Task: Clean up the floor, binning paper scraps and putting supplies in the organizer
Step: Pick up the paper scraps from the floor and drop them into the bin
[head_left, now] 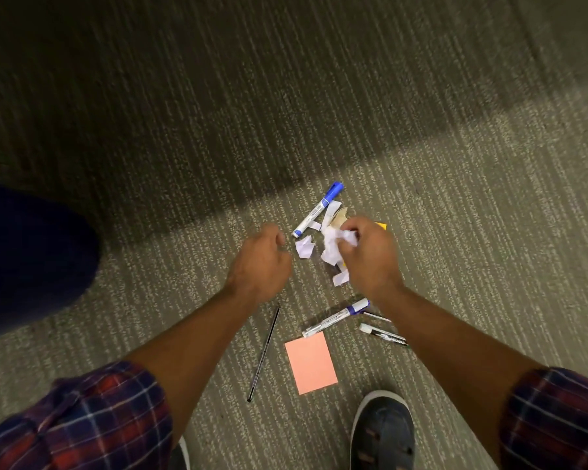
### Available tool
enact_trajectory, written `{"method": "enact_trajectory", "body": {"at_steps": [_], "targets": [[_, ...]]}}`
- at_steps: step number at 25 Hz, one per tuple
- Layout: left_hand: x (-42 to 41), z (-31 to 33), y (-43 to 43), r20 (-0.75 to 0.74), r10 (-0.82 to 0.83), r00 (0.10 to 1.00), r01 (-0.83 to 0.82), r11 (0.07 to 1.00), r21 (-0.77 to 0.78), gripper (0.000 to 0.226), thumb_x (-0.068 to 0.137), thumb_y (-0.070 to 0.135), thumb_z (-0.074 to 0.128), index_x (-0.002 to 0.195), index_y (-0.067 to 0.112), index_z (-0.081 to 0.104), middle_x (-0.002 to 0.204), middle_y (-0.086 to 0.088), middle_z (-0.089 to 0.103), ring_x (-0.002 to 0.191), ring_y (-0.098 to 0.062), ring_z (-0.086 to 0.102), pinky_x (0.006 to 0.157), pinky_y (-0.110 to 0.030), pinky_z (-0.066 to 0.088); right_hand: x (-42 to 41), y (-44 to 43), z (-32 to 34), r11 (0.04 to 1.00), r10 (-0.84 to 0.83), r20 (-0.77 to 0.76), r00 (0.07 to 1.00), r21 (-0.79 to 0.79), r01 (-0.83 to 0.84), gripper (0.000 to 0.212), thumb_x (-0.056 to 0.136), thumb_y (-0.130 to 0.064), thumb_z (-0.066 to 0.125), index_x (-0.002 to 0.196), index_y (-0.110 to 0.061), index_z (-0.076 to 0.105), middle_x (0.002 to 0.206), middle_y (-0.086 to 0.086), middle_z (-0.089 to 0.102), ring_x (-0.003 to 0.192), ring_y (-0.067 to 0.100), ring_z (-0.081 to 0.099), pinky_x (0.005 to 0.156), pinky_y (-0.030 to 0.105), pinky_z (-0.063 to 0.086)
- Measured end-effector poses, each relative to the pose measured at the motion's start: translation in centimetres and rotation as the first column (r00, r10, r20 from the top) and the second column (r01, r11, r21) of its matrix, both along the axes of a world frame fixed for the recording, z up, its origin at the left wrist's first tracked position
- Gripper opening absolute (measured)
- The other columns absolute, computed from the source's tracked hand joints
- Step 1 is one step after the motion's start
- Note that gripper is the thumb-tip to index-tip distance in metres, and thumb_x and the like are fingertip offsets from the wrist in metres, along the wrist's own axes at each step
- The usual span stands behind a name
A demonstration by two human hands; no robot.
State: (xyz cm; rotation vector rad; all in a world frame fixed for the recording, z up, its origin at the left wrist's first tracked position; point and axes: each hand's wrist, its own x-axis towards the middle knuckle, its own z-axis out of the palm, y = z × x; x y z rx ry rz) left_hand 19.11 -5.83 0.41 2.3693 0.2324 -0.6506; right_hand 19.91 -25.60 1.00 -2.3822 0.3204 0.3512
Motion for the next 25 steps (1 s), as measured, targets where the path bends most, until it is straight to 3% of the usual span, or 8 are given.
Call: {"method": "enact_trajectory", "body": {"at_steps": [2, 7, 10, 13, 17, 21, 23, 25], "targets": [[0.0, 0.2, -1.3, 0.006, -0.079, 0.997, 0.079, 0.996, 0.029, 0.023, 0.096, 0.032, 0.065, 0.116, 0.025, 0.057, 0.087, 0.002, 0.068, 0.072, -0.018, 0.063, 0.057, -0.029, 0.043, 2.2, -1.2, -0.4, 0.997, 0.0, -0.034, 0.999, -0.083, -0.003, 0.028, 0.088, -0.008, 0.068, 0.115, -0.016, 0.069, 0.11, 0.006, 0.072, 0.095, 0.02, 0.066, 0.085, 0.026, 0.049], [0.5, -1.5, -3.4, 0.009, -0.263, 0.965, 0.261, 0.961, 0.094, 0.046, 0.093, 0.033, 0.069, 0.137, 0.03, 0.055, 0.12, -0.004, 0.072, 0.106, -0.028, 0.069, 0.088, -0.044, 0.058, 5.2, -2.1, -1.6, 0.834, 0.398, -0.253, 0.882, -0.301, -0.463, 0.059, 0.089, 0.001, 0.062, 0.143, -0.021, 0.055, 0.133, 0.017, 0.052, 0.104, 0.031, 0.065, 0.095, 0.034, 0.052], [0.5, -2.1, -3.8, -0.001, -0.31, 0.951, 0.308, 0.945, 0.113, 0.039, 0.095, 0.027, 0.067, 0.132, 0.028, 0.056, 0.111, -0.007, 0.074, 0.099, -0.031, 0.071, 0.084, -0.045, 0.059, 5.6, -1.9, -1.5, 0.781, 0.47, -0.304, 0.829, -0.294, -0.551, 0.057, 0.089, -0.004, 0.061, 0.143, -0.02, 0.054, 0.138, 0.018, 0.042, 0.103, 0.034, 0.065, 0.097, 0.04, 0.053], [0.6, -2.2, -3.7, 0.022, -0.259, 0.966, 0.253, 0.956, 0.148, 0.016, 0.096, 0.023, 0.065, 0.112, 0.022, 0.061, 0.101, -0.009, 0.074, 0.092, -0.033, 0.07, 0.078, -0.042, 0.057, 5.5, -1.7, -1.6, 0.772, 0.509, -0.261, 0.82, -0.283, -0.569, 0.041, 0.083, -0.013, 0.067, 0.124, -0.02, 0.064, 0.129, 0.014, 0.045, 0.087, 0.032, 0.065, 0.083, 0.037, 0.054], [-0.1, -2.0, -3.0, -0.016, -0.086, 0.996, 0.086, 0.996, -0.016, 0.014, 0.093, 0.023, 0.071, 0.083, 0.018, 0.064, 0.087, -0.004, 0.071, 0.076, -0.023, 0.065, 0.07, -0.035, 0.056, 5.0, -2.3, -1.5, 0.839, 0.401, -0.213, 0.891, -0.304, -0.451, 0.037, 0.083, -0.002, 0.068, 0.117, -0.017, 0.072, 0.123, 0.013, 0.056, 0.09, 0.029, 0.067, 0.078, 0.028, 0.049], [-2.4, 0.6, -1.5, -0.039, 0.107, 0.993, -0.111, 0.985, -0.129, 0.013, 0.093, 0.017, 0.071, 0.084, 0.015, 0.062, 0.096, -0.004, 0.064, 0.082, -0.018, 0.061, 0.066, -0.025, 0.045, 3.2, -2.5, 1.0, 0.956, 0.135, -0.104, 0.985, -0.248, -0.157, 0.029, 0.087, 0.001, 0.065, 0.107, -0.016, 0.077, 0.108, 0.009, 0.073, 0.089, 0.021, 0.064, 0.077, 0.024, 0.045], [-3.3, 2.8, -0.6, -0.072, 0.234, 0.969, -0.243, 0.957, -0.158, 0.016, 0.095, 0.017, 0.07, 0.084, 0.017, 0.059, 0.1, -0.006, 0.063, 0.08, -0.012, 0.059, 0.059, -0.015, 0.042, 1.9, -1.7, 3.0, 0.989, -0.043, -0.127, 0.991, -0.146, 0.024, 0.021, 0.089, -0.005, 0.068, 0.105, -0.015, 0.077, 0.099, 0.004, 0.074, 0.083, 0.017, 0.063, 0.074, 0.022, 0.044], [-3.8, 5.4, 0.7, -0.145, 0.38, 0.914, -0.404, 0.889, -0.214, 0.018, 0.096, 0.018, 0.07, 0.083, 0.019, 0.057, 0.096, -0.006, 0.067, 0.073, -0.009, 0.058, 0.054, -0.019, 0.042, 1.1, -0.2, 5.7, 0.977, -0.211, -0.19, 0.959, -0.013, 0.213, 0.016, 0.089, -0.009, 0.072, 0.103, -0.014, 0.077, 0.091, 0.003, 0.075, 0.075, 0.02, 0.07, 0.068, 0.028, 0.054]]}}
